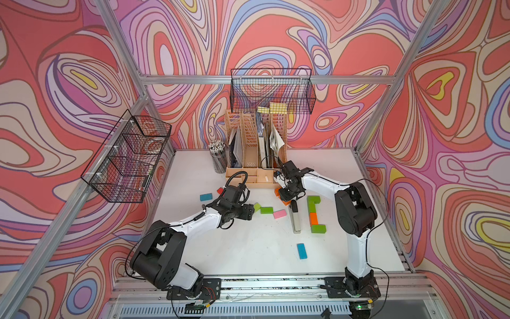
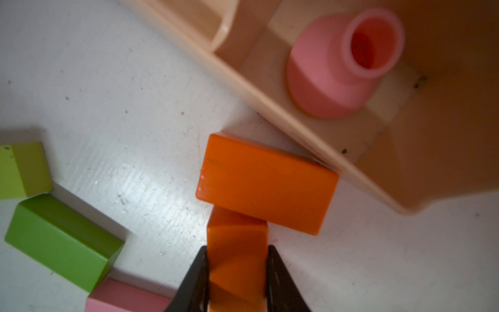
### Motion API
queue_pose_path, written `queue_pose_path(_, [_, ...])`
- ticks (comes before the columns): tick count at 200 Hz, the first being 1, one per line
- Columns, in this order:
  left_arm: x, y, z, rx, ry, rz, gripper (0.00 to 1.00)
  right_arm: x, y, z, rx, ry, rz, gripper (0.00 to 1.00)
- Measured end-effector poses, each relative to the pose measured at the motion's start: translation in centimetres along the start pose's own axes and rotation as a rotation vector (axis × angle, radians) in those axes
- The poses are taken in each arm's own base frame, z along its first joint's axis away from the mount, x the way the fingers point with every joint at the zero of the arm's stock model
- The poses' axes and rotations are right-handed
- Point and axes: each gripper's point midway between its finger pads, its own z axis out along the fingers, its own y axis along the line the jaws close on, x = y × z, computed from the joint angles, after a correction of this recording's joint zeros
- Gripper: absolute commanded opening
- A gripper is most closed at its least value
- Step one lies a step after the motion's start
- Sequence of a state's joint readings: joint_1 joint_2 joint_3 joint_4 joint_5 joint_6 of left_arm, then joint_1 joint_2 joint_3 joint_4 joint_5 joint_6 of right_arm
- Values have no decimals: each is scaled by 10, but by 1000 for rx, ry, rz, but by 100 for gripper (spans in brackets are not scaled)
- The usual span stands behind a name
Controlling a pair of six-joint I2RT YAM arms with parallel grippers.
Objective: Assemble the letter c with building blocks
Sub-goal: Pick up the building block from the center of the board.
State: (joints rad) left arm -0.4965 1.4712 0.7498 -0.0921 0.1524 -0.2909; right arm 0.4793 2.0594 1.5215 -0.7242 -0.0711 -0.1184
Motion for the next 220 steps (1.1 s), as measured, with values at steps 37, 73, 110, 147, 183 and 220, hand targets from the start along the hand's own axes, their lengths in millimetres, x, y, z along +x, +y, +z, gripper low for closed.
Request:
queue_pose_path(37, [0, 0, 0, 0, 0, 3, 77, -4, 5, -9, -24, -37, -1, 23])
queue_pose_path(73, [0, 1, 0, -3, 0, 3, 77, -17, 10, -55, -28, -159, 2, 22])
queue_pose_path(110, [3, 2, 1, -6, 0, 3, 76, -20, 11, -100, -9, -298, -25, 19])
queue_pose_path(147, [5, 2, -1, 3, -17, 9, 76, 5, -1, -113, 64, -349, -140, 16])
queue_pose_path(183, [4, -1, -5, 21, -51, 21, 76, 34, -37, -121, 177, -345, -234, 20])
queue_pose_path(220, [1, -7, -6, 59, -80, 31, 75, 52, -85, -138, 282, -333, -282, 18])
